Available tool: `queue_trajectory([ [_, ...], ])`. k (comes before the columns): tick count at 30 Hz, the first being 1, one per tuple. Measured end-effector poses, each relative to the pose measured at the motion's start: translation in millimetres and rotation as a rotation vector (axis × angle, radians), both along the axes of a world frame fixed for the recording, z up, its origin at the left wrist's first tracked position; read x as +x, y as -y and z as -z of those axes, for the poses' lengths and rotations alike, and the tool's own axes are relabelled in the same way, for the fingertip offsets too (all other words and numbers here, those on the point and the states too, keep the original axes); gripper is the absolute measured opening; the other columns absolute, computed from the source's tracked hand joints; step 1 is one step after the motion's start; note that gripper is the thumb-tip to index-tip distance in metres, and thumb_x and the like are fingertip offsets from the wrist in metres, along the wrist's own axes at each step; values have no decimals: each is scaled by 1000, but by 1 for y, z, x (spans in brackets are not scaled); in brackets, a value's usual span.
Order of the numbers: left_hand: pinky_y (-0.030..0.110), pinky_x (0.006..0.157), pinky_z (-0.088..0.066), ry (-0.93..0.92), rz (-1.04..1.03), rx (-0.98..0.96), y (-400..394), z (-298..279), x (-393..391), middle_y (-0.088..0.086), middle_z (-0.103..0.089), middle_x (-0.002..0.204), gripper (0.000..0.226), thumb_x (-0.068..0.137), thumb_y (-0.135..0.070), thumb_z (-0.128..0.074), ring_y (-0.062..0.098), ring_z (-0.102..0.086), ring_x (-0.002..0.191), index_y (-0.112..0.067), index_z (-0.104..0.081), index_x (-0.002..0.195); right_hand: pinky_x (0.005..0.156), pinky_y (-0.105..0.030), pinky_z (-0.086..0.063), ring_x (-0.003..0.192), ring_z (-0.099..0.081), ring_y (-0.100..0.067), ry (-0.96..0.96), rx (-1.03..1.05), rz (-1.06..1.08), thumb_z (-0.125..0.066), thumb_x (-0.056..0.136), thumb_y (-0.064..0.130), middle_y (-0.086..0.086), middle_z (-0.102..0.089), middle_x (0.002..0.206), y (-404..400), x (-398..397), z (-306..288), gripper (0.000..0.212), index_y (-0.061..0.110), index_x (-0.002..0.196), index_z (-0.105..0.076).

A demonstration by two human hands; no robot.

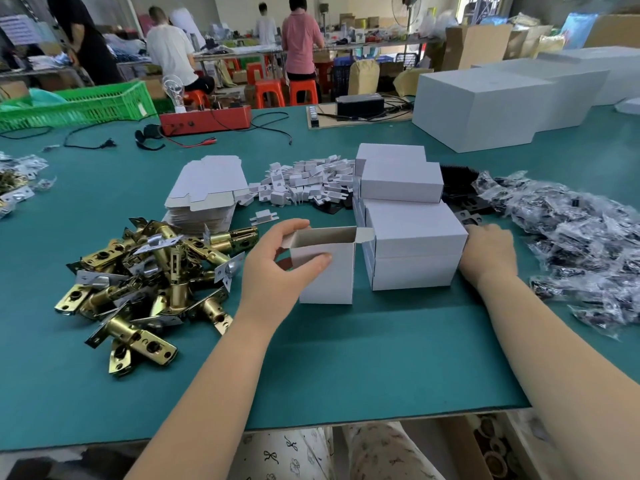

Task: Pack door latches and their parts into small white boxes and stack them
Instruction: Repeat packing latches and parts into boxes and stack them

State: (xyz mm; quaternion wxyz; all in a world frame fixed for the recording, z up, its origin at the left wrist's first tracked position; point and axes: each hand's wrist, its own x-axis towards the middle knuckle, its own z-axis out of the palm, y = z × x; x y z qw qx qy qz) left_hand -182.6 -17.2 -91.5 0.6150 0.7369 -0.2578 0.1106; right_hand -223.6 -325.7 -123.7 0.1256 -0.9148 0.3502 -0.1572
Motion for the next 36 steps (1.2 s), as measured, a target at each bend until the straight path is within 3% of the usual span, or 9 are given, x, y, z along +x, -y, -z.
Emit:
queue_trajectory([
  [4,15,83,-50,-87,43,-95,2,5,-4,-32,-62,106,42,71,-28,-76,-4,-60,102,-41,-61,109,106,-44,-29,132,-27,-35,23,38,-11,-46,95,16,-23,-37,141,-3,-2,-4,31,1,120,-55],
  [7,18,81,-50,-121,75,-129,-1,7,-2,-26,-65,104,38,73,-30,-74,0,-62,99,-39,-64,108,95,-45,-39,118,-42,-39,-16,59,-44,-45,95,15,-24,-49,127,-4,-1,-5,14,5,101,-52],
  [12,14,78,-49,-126,81,-125,-2,7,-4,-25,-65,102,36,75,-28,-73,0,-62,97,-39,-63,108,94,-45,-35,121,-35,-39,-51,-3,17,-43,96,22,-24,-41,132,-7,-3,-5,41,3,132,-43],
  [17,17,77,-51,-143,106,-123,-2,8,-6,-25,-65,98,38,75,-24,-70,-1,-62,92,-37,-61,110,95,-45,-33,123,-34,-39,-20,45,18,-39,91,24,-25,-39,133,-8,-2,-8,30,5,111,-50],
  [21,18,78,-51,-148,122,-107,0,10,-6,-24,-66,94,43,75,-20,-69,2,-63,88,-39,-58,113,75,-38,-34,105,-49,-37,14,87,-59,-45,93,19,-22,-57,113,-6,-3,-8,11,9,96,-50],
  [26,19,79,-51,-135,126,-96,-1,11,-5,-24,-65,95,43,76,-19,-67,2,-62,88,-39,-57,113,72,-38,-35,90,-50,-34,250,200,25,-37,101,25,-25,-61,106,-5,-6,-9,29,4,115,-52],
  [29,20,80,-51,-131,127,-90,-1,11,-6,-24,-64,96,43,76,-19,-67,2,-62,89,-40,-57,113,78,-40,-38,98,-54,-38,377,179,92,-35,102,19,-24,-62,110,-2,-12,-11,30,4,120,-54],
  [34,33,87,-54,-139,123,-79,-1,11,-7,-22,-64,99,43,76,-21,-68,6,-63,94,-45,-57,110,84,-30,-39,111,-55,-29,653,383,216,-39,97,12,-14,-59,125,-2,-24,-17,35,5,128,-53],
  [36,33,87,-54,-139,123,-77,-1,10,-6,-21,-64,99,43,76,-22,-68,7,-63,94,-46,-57,109,79,-20,-43,105,-56,-18,822,509,251,-41,93,12,-8,-55,130,-6,-29,-27,42,8,135,-47],
])
